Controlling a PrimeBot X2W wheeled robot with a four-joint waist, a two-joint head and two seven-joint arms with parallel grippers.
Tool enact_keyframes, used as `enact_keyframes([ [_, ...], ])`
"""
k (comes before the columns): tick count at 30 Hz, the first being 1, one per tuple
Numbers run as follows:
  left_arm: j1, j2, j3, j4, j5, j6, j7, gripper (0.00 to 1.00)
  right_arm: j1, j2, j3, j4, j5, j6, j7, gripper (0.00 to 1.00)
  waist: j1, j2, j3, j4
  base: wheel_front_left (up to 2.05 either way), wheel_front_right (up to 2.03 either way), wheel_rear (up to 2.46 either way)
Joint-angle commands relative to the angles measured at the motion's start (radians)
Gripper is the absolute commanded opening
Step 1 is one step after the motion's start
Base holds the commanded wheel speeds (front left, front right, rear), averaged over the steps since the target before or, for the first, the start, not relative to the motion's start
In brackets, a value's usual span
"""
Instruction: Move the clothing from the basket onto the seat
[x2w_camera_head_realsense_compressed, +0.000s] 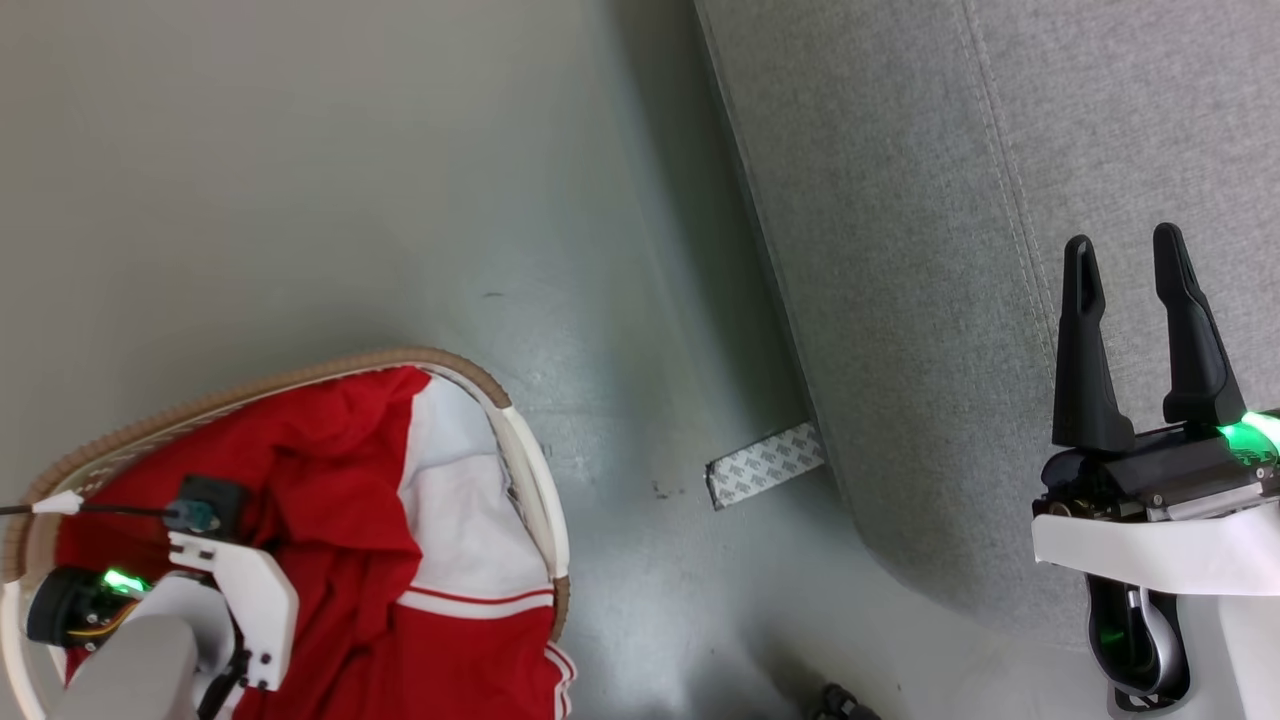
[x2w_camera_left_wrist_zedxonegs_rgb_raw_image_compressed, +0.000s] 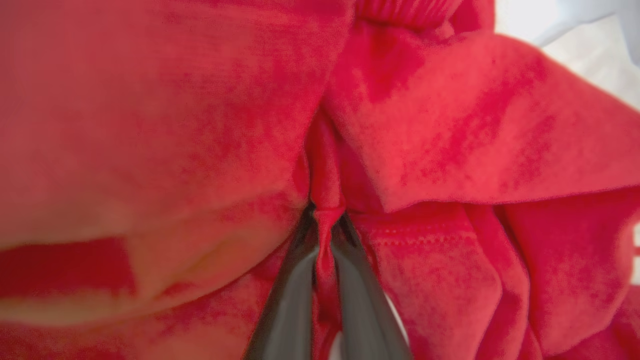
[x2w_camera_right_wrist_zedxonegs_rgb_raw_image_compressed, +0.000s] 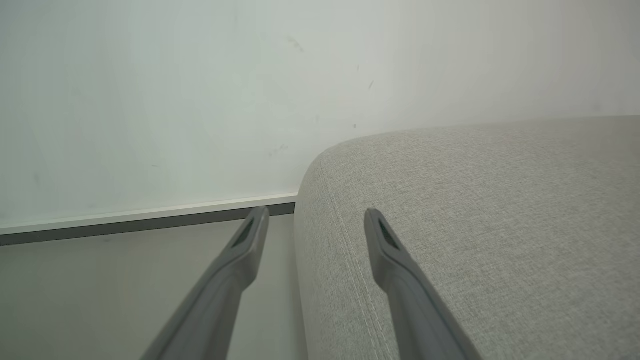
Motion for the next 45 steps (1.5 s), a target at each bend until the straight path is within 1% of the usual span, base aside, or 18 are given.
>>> enact_keyframes([
  [1, 0.001, 0.002, -0.008, 0.004, -0.012, 0.002, -0.005, 0.0, -0.006, -0.001, -0.001, 0.002, -0.001, -0.002, -0.004, 1.0, -0.0001, 0.0, -0.01, 0.004, 0.0, 0.0, 0.0],
  [4, 0.01, -0.012, -0.029, 0.002, -0.039, 0.002, -0.022, 0.0, -0.009, -0.001, -0.001, 0.009, -0.01, -0.002, -0.004, 1.0, -0.0001, 0.0, -0.04, 0.015, 0.0, 0.0, 0.0],
  [9, 0.036, -0.055, -0.056, 0.01, -0.079, 0.002, -0.071, 0.0, -0.002, -0.001, -0.005, 0.031, -0.027, -0.002, -0.004, 1.0, -0.0001, 0.0, -0.135, 0.056, 0.0, 0.0, 0.0],
  [17, 0.097, -0.144, -0.094, -0.001, -0.143, 0.002, -0.155, 0.0, 0.028, -0.002, -0.017, 0.07, -0.073, -0.002, -0.004, 1.0, -0.0001, 0.0, -0.34, 0.159, 0.0, 0.0, 0.0],
  [21, 0.131, -0.176, -0.107, -0.02, -0.182, 0.002, -0.185, 0.0, 0.053, -0.002, -0.026, 0.092, -0.077, -0.002, -0.004, 1.0, -0.0001, 0.0, -0.432, 0.217, 0.0, 0.0, 0.0],
  [26, 0.171, -0.201, -0.108, -0.07, -0.215, 0.002, -0.206, 0.0, 0.083, -0.002, -0.048, 0.113, -0.099, -0.002, -0.004, 1.0, -0.0001, 0.0, -0.517, 0.292, 0.0, 0.0, 0.0],
  [31, 0.216, -0.207, -0.087, -0.173, -0.233, 0.002, -0.211, 0.0, 0.106, -0.002, -0.058, 0.132, -0.122, -0.002, -0.004, 1.0, -0.0001, 0.0, -0.591, 0.367, 0.0, 0.0, 0.0],
  [36, 0.287, -0.197, -0.035, -0.337, -0.216, 0.008, -0.211, 0.0, 0.129, -0.002, -0.046, 0.146, -0.14, -0.002, -0.004, 1.0, -0.0001, 0.0, -0.664, 0.423, 0.0, 0.0, 0.0],
  [41, 0.366, -0.193, 0.009, -0.516, -0.198, 0.023, -0.211, 0.0, 0.164, -0.002, -0.041, 0.166, -0.149, -0.002, -0.004, 1.0, -0.0001, 0.0, -0.737, 0.476, 0.0, 0.0, 0.0],
  [45, 0.409, -0.179, 0.03, -0.659, -0.19, 0.04, -0.211, 0.0, 0.186, -0.002, -0.035, 0.174, -0.149, -0.002, -0.004, 1.0, -0.0001, 0.0, -0.775, 0.502, 0.0, 0.0, 0.0],
])
